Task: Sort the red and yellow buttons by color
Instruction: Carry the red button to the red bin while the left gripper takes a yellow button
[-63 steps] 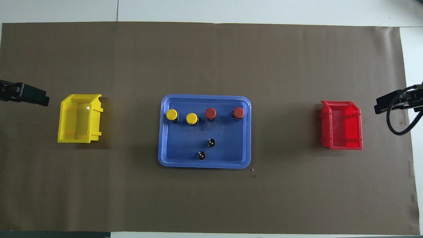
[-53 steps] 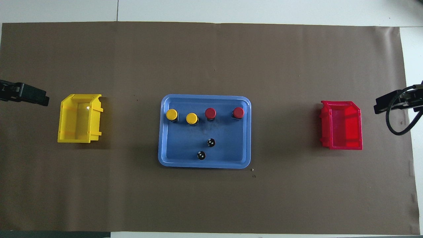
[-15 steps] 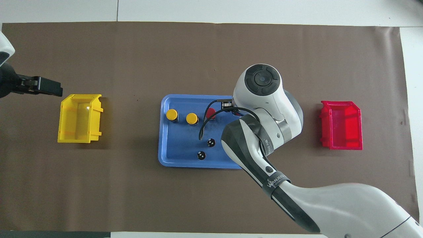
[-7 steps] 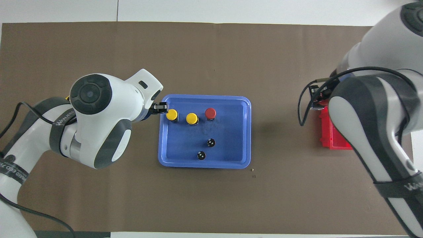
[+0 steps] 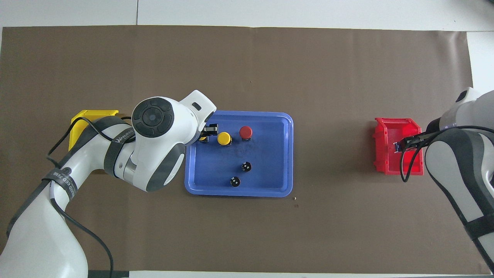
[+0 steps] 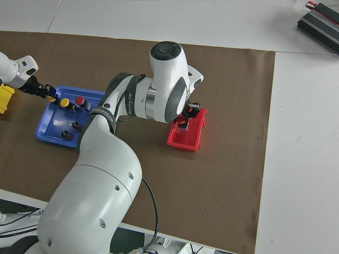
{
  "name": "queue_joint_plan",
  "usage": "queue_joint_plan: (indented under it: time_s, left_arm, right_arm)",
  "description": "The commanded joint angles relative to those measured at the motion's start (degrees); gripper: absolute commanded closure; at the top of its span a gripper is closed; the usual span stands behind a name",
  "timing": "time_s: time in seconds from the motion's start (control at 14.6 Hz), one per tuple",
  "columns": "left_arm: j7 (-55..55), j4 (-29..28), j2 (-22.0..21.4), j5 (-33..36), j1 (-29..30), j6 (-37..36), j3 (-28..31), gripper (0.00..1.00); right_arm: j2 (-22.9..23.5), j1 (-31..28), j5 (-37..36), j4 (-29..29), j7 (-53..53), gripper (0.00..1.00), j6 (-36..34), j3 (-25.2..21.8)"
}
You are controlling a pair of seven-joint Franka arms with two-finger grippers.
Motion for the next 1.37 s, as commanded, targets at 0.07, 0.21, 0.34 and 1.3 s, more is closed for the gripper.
queue_joint_plan:
  time_s: [0.07,0.21,0.34,1.3]
  left_arm:
    - [-0.8,-1.1,-0.2,-0.4,-0.9,1.4,0.9,0.52]
    - [-1.5,-1.1,-0.2,-0.4,-1.0,1.3,0.9,0.96]
    - [-4.4,0.6,-0.2,-0.4,-1.6,-0.5,0.9,0.98]
    - [37.5,2.8,-12.2,0.8,29.6,-20.6,1.5,0.99]
  right_arm:
    - [-4.3,-2.3,0.9,-7.5,-3.8,0.90,5.6,0.4]
    - [-4.2,-3.1,0.9,-9.2,-4.5,0.90,8.1,0.4]
    - [-3.0,-3.3,1.1,-11.0,-4.3,0.90,11.2,0.4]
    - [6.5,12.7,1.1,17.2,18.2,0.22,-8.8,1.0]
